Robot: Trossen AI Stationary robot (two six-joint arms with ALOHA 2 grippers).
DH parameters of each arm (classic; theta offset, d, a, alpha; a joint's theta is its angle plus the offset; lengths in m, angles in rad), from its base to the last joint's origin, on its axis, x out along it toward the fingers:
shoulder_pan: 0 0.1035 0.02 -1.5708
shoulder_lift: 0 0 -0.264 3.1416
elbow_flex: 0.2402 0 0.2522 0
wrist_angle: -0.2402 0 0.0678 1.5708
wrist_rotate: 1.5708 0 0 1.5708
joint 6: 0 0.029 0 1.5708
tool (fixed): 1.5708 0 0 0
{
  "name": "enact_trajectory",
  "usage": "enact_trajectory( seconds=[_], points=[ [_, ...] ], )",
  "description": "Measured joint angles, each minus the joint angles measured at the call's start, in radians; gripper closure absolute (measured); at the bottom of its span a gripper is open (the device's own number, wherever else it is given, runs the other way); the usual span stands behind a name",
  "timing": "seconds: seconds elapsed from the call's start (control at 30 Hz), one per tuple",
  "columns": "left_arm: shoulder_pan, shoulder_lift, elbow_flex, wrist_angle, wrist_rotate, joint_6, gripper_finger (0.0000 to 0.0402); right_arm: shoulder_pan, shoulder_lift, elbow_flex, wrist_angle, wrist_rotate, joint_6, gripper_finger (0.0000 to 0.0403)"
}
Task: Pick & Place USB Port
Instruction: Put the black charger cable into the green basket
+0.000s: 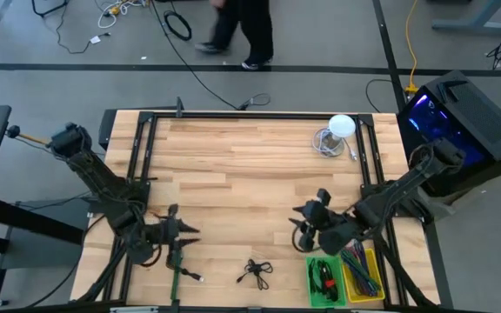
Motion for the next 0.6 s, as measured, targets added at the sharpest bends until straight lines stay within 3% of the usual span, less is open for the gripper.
enact_trajectory(
  seconds=[0.1, 0.27, 0.47, 0.6],
  points=[
    [0.026, 0.029, 0.000, -0.082, 0.191, -0.174, 0.0289, -0.034, 0.000, 0.000, 0.000, 0.002, -0.037, 0.0243],
    [0.063, 0.093, 0.042, -0.142, 0.450, -0.258, 0.0309, -0.071, 0.000, 0.000, 0.000, 0.000, -0.069, 0.0243],
    [0.112, 0.188, 0.250, -0.411, 0.698, -0.273, 0.0323, -0.103, 0.000, 0.000, 0.000, -0.001, -0.087, 0.0243],
    [0.128, 0.293, 0.391, -0.658, 0.808, -0.258, 0.0323, -0.115, 0.000, 0.000, 0.002, 0.000, -0.092, 0.0243]
  ],
)
